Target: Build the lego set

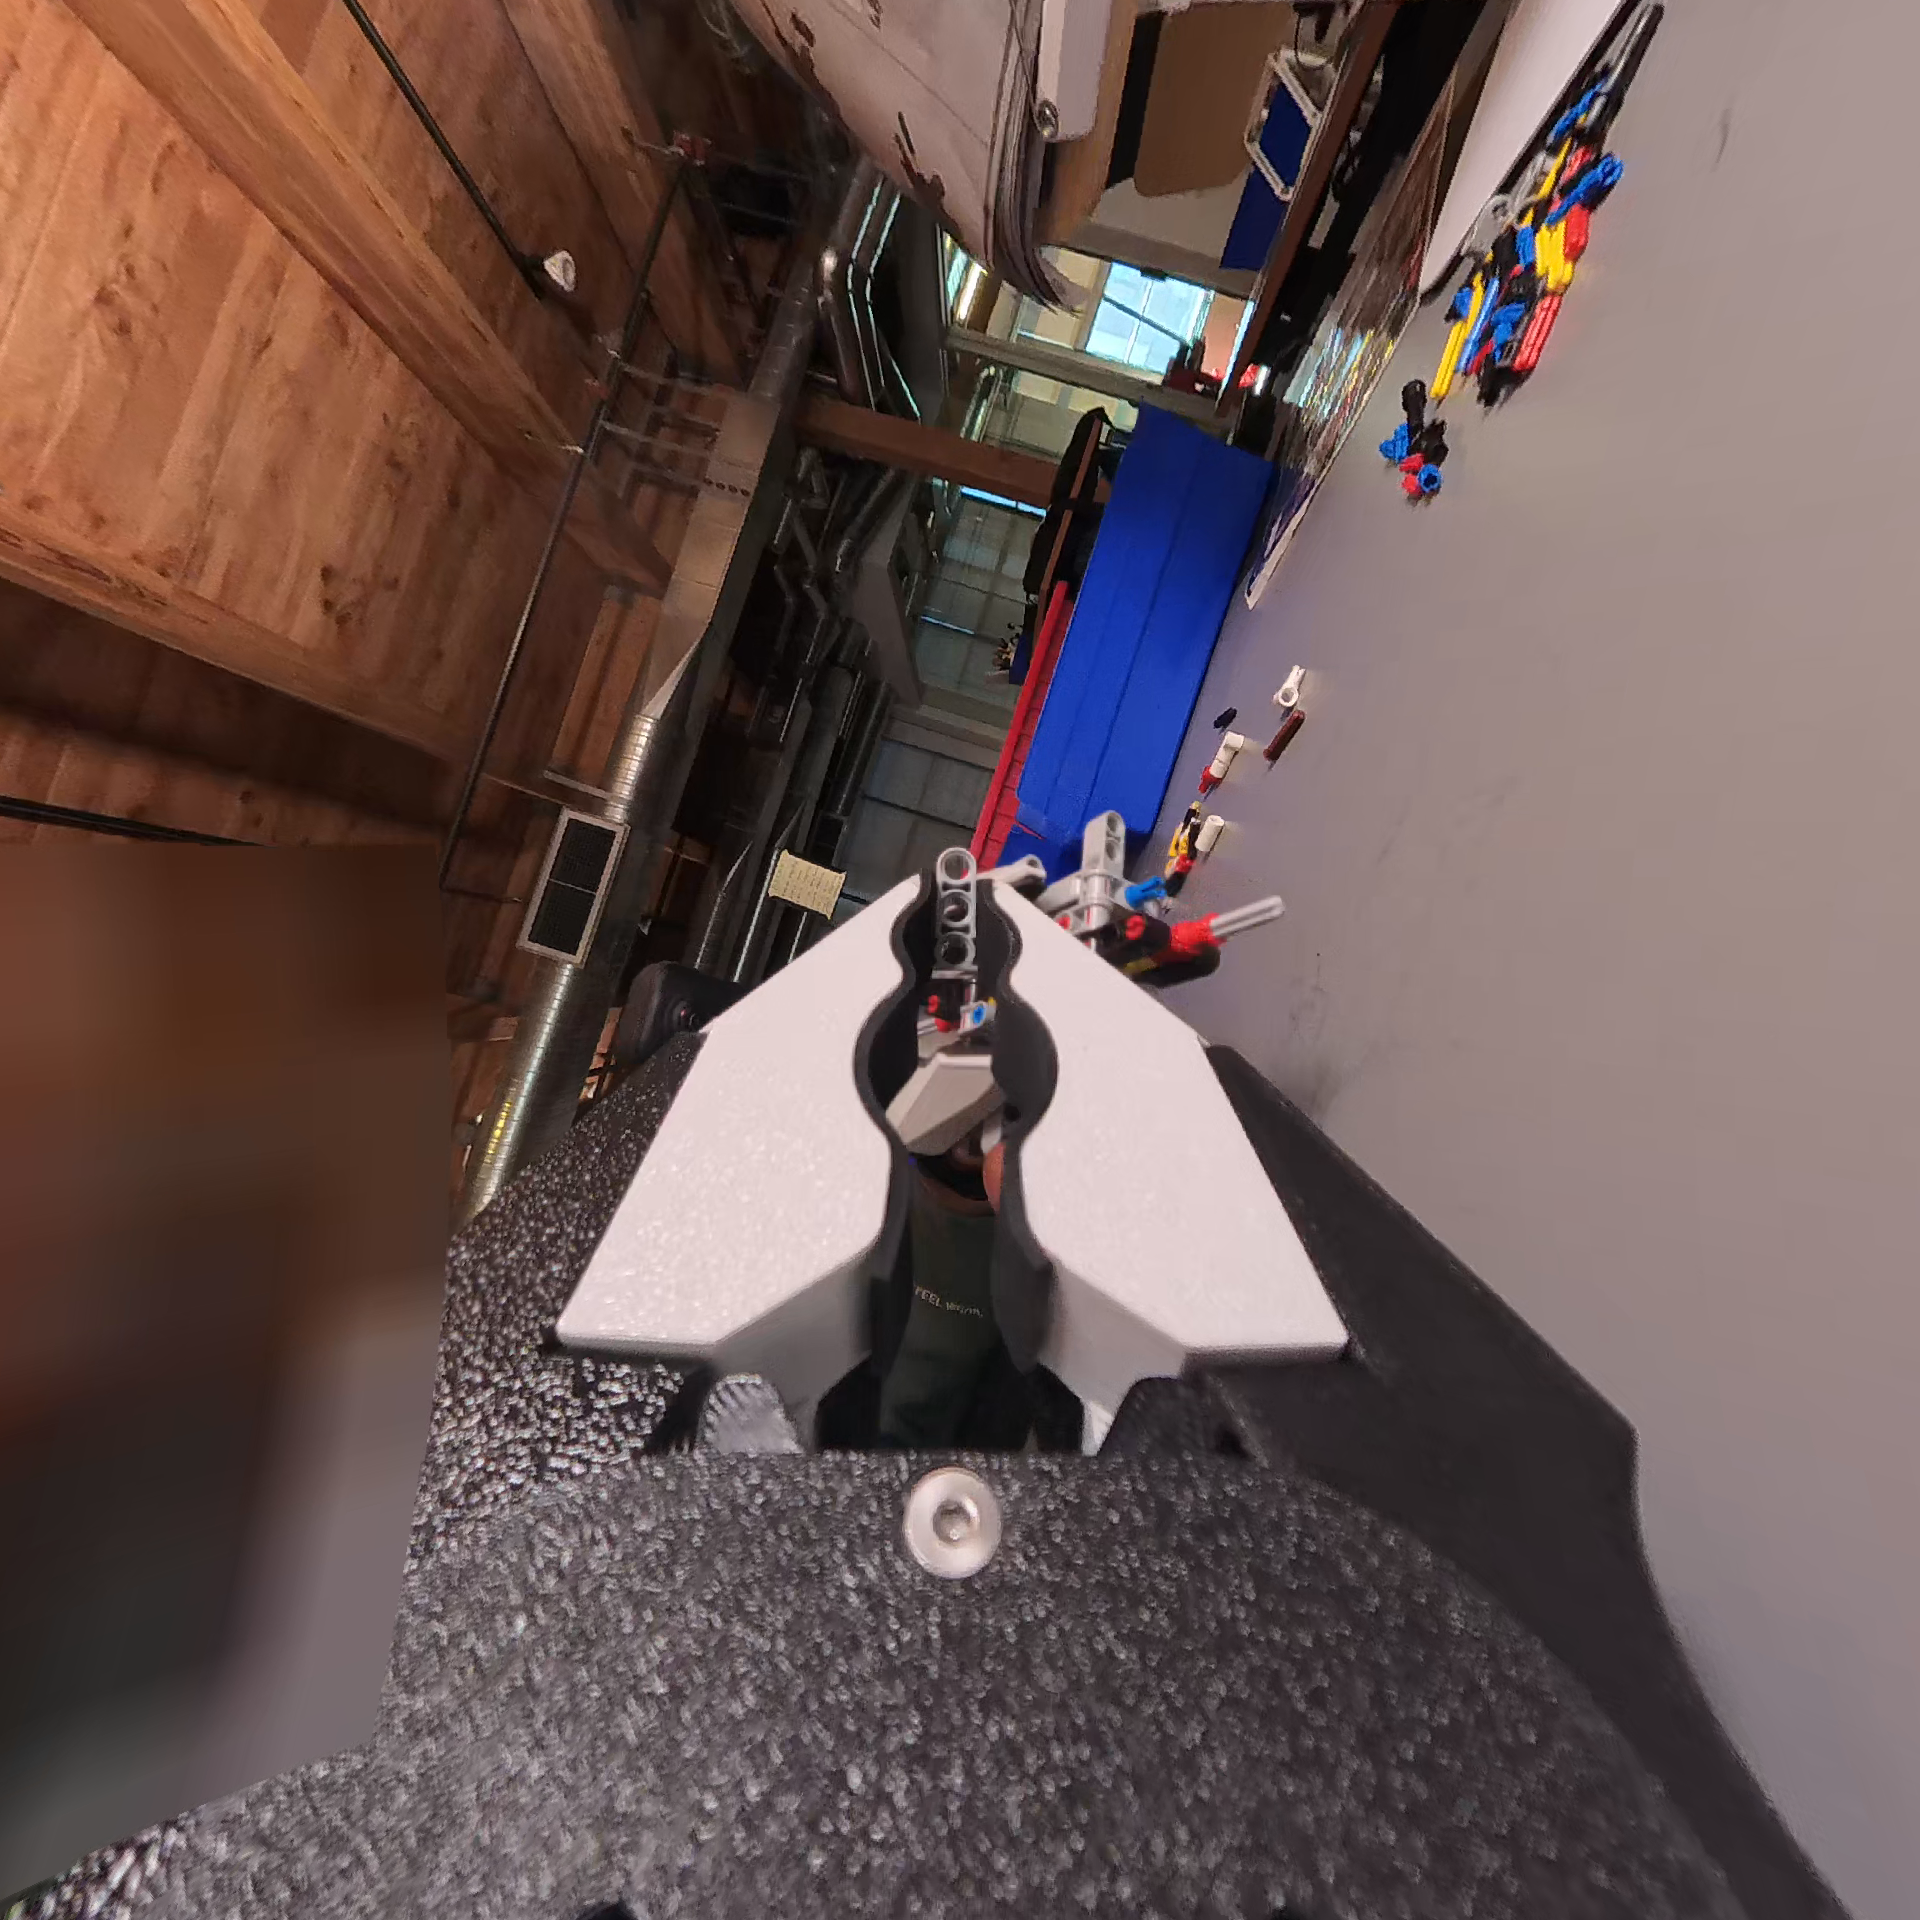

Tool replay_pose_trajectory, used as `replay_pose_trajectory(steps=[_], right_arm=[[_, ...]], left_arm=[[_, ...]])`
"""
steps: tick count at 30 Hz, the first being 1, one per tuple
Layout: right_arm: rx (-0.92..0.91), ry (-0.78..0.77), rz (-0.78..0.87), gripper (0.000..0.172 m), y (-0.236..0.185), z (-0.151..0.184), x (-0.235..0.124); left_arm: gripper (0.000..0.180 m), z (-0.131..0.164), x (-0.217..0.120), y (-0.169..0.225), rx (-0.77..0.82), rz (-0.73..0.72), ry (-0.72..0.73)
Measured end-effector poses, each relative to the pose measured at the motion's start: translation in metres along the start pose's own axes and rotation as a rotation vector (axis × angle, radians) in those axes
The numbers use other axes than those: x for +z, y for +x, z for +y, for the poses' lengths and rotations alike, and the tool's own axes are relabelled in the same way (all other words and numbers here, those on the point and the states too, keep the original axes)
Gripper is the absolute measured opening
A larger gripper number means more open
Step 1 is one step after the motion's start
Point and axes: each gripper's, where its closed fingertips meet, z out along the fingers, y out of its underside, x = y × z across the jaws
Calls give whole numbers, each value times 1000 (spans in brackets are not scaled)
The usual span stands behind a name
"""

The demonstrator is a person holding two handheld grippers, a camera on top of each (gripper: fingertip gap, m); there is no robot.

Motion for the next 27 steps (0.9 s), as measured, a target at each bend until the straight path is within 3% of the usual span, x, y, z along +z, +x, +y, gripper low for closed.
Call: replay_pose_trajectory(steps=[5, 13, 15, 17, 23, 27], right_arm=[[-23, 35, 13, 6, -1, -11, -7], [-25, 55, 30, 6, 4, -16, -11], [-24, 55, 27, 5, 4, -17, -11], [-28, 55, 24, 6, 3, -17, -11], [-35, 49, 20, 5, 2, -17, -11], [-39, 42, 19, 6, 0, -16, -10]], left_arm=[[41, 32, 10, 16, -22, 108, -169], [85, 46, -4, 22, -89, 246, -298], [87, 49, -11, 19, -90, 262, -330], [83, 53, -17, 19, -80, 283, -362], [44, 51, -21, 34, 46, 318, -435], [47, 64, -15, 34, 143, 281, -580]])
